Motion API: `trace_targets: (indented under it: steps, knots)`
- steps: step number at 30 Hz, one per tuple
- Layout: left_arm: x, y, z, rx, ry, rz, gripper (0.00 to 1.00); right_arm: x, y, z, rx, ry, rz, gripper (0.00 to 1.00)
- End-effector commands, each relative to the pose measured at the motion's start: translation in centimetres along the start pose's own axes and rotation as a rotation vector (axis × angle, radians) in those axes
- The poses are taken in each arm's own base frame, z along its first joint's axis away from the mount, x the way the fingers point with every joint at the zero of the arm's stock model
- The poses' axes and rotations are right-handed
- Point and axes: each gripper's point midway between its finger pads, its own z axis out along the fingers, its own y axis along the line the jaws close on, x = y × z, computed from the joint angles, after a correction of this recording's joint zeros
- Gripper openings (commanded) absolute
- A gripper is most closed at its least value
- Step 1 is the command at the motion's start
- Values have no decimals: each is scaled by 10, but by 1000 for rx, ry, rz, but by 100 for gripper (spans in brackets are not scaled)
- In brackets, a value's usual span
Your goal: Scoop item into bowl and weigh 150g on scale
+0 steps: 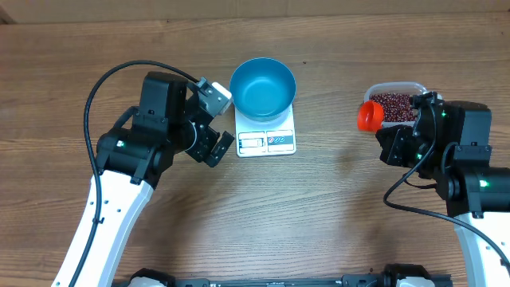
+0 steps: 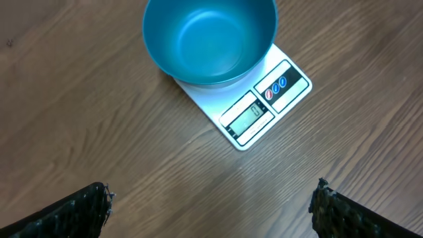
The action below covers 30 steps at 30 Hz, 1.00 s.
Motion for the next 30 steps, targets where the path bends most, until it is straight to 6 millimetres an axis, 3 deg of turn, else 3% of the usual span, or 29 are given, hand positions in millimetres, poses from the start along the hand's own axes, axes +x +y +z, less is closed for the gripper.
trace_targets:
  steps: [1, 9, 19, 30]
  knots:
    - [-6, 12, -10, -9, -39, 13, 100, -9, 5, -7, -13, -33, -17, 4]
    - [-8, 5, -14, 158, -122, -39, 100, -9, 5, -7, -14, -34, -17, 4]
    - [-6, 5, -8, 164, -112, -35, 100, -9, 5, -7, -14, -34, -17, 4]
    - [-2, 14, 6, 144, -66, -179, 99, -9, 5, -7, -14, -34, -17, 4]
